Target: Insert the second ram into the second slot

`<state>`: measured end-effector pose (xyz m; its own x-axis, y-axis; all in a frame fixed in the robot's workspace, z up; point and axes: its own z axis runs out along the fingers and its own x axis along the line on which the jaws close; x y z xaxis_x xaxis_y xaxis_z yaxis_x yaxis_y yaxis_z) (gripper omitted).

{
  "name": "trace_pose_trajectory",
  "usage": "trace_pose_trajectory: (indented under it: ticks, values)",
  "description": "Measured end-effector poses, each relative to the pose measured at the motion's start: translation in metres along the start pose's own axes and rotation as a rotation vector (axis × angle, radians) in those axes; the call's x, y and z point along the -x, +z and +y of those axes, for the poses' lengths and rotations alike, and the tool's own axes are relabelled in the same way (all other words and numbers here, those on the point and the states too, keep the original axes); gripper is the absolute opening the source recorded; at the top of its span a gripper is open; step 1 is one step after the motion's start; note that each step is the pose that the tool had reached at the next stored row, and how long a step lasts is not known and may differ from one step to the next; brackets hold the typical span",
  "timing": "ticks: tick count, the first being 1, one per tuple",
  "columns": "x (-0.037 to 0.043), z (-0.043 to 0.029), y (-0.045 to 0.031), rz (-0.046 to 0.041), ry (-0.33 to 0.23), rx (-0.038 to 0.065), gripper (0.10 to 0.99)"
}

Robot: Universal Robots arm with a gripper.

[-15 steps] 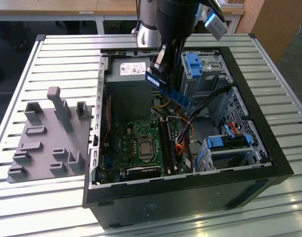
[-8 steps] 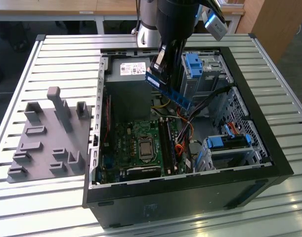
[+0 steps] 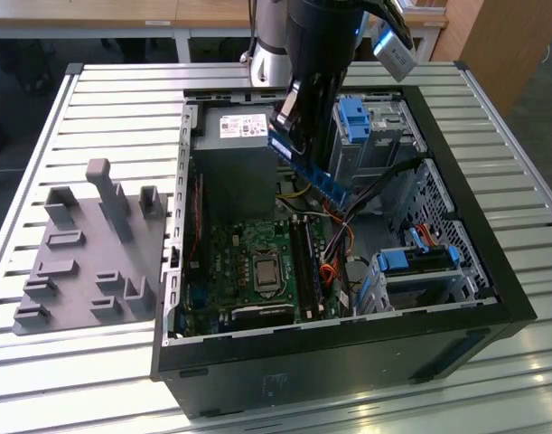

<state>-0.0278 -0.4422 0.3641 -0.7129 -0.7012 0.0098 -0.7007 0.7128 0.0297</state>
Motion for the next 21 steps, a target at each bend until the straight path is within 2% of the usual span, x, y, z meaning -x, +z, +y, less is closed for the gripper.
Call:
trace_pose_trajectory:
  ticks: [3,14,21]
  values:
    - [-0.0007,-0.0005,0.0002,-0.0008,0.02,0.0,0.137]
    - [-0.0083,-0.0084,0.0002,-0.0005,0.021,0.0,0.137]
    - [-0.0086,-0.0088,0.0002,0.0008,0.032,-0.001,0.137]
